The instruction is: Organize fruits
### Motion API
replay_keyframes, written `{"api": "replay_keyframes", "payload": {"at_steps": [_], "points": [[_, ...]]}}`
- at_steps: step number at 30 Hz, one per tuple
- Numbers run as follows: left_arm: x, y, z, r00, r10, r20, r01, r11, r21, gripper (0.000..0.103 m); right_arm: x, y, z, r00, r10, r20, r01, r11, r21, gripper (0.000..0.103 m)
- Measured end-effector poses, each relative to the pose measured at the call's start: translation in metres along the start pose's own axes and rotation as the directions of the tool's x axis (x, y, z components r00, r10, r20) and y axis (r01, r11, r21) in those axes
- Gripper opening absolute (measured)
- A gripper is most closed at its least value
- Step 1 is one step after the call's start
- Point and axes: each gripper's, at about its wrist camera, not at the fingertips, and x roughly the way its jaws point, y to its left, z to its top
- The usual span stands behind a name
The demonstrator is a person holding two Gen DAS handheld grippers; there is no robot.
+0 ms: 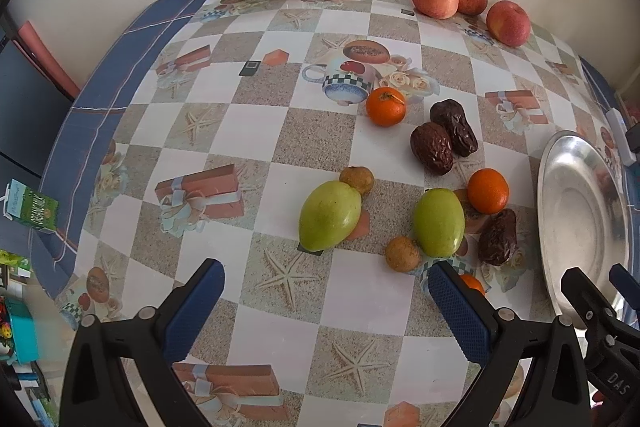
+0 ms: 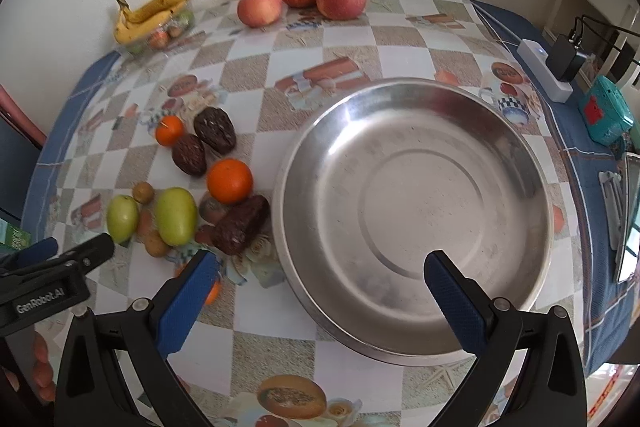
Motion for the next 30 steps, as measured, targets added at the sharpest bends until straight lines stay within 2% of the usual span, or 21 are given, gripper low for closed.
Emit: {"api": "replay_keyframes", "payload": {"at_steps": [7, 14, 19, 21, 24, 26, 28, 30], "points": [[0.006, 0.007, 0.003, 0.998, -0.067, 0.005, 0.067, 0.997, -0.027, 0.103, -0.001, 0.008, 0.005, 0.999, 0.036, 0.028, -0.035, 0.999, -0.014, 0.103], [0.003, 0.025, 0.011, 0.988, -0.113, 0.105, 0.123, 0.988, -0.095, 0.103, 0.000, 0.023, 0.011, 0.993, 0.105, 0.047, -0.103, 0.994, -0.045, 0.103], [0.001, 0.030, 0.018, 0.983, -0.078, 0.164, 0.097, 0.989, -0.111, 0.103, -0.001, 0.033, 0.014, 0.990, 0.122, 0.068, -0.117, 0.990, -0.076, 0.102], [0.002, 0.031, 0.019, 0.984, -0.070, 0.163, 0.089, 0.990, -0.113, 0.103, -0.004, 0.036, 0.016, 0.987, 0.133, 0.084, -0.126, 0.989, -0.083, 0.096], [0.004, 0.032, 0.020, 0.981, -0.125, 0.146, 0.142, 0.984, -0.112, 0.103, -0.006, 0.043, 0.019, 0.984, 0.153, 0.092, -0.144, 0.985, -0.097, 0.083], [0.005, 0.034, 0.022, 0.976, -0.164, 0.143, 0.183, 0.975, -0.129, 0.103, -0.003, 0.046, 0.020, 0.985, 0.152, 0.079, -0.143, 0.984, -0.104, 0.079], [0.004, 0.035, 0.024, 0.975, -0.159, 0.152, 0.180, 0.975, -0.132, 0.103, 0.002, 0.049, 0.021, 0.986, 0.154, 0.057, -0.148, 0.984, -0.097, 0.074], [0.003, 0.033, 0.026, 0.980, -0.115, 0.164, 0.134, 0.985, -0.110, 0.103, 0.006, 0.048, 0.022, 0.985, 0.170, 0.036, -0.167, 0.983, -0.075, 0.066]]}}
